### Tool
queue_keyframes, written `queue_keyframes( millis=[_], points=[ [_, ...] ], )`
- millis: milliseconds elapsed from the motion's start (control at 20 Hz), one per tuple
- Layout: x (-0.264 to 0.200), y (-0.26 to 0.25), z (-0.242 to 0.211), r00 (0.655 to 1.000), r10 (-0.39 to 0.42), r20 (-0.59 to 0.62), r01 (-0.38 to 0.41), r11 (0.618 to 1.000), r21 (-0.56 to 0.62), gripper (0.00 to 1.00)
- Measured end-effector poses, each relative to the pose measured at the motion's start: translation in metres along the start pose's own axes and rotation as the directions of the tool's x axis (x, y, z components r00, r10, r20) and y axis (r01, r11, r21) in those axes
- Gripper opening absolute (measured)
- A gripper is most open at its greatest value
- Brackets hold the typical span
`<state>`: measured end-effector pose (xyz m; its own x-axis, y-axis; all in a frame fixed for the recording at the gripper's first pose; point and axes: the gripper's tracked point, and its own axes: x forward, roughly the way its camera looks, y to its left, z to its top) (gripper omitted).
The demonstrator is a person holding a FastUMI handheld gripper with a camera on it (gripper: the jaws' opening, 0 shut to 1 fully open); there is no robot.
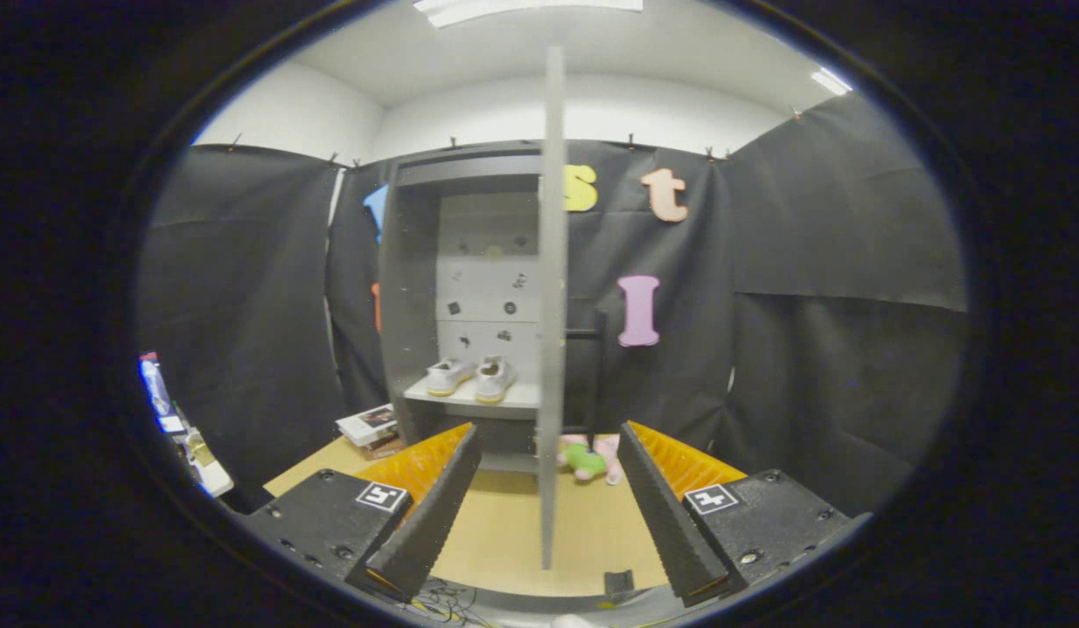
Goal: Open the shoe cabinet door, grab the shoes and put them into the shoe cabinet, then close the shoe cabinet door.
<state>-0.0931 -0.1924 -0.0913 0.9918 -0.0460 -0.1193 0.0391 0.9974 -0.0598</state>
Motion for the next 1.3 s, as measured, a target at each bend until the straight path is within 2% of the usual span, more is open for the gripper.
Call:
queue_keyframes(
  millis=[150, 350, 650, 1000, 1100, 1300],
  points=[
    [0.021, -0.05, 0.01, 0.997, -0.077, -0.001, 0.077, 0.997, 0.016, 1.0],
    [0.061, -0.072, 0.021, 0.994, -0.112, 0.003, 0.111, 0.993, 0.036, 1.0],
    [0.094, -0.053, 0.029, 0.998, -0.069, 0.006, 0.069, 0.997, 0.02, 1.0],
    [0.09, -0.049, 0.038, 0.997, -0.074, 0.026, 0.074, 0.997, 0.015, 0.97],
    [0.089, -0.037, 0.039, 0.999, -0.048, 0.024, 0.048, 0.999, 0.013, 0.97],
    [0.086, -0.02, 0.044, 0.998, -0.047, 0.04, 0.048, 0.998, -0.034, 0.93]
  ],
)
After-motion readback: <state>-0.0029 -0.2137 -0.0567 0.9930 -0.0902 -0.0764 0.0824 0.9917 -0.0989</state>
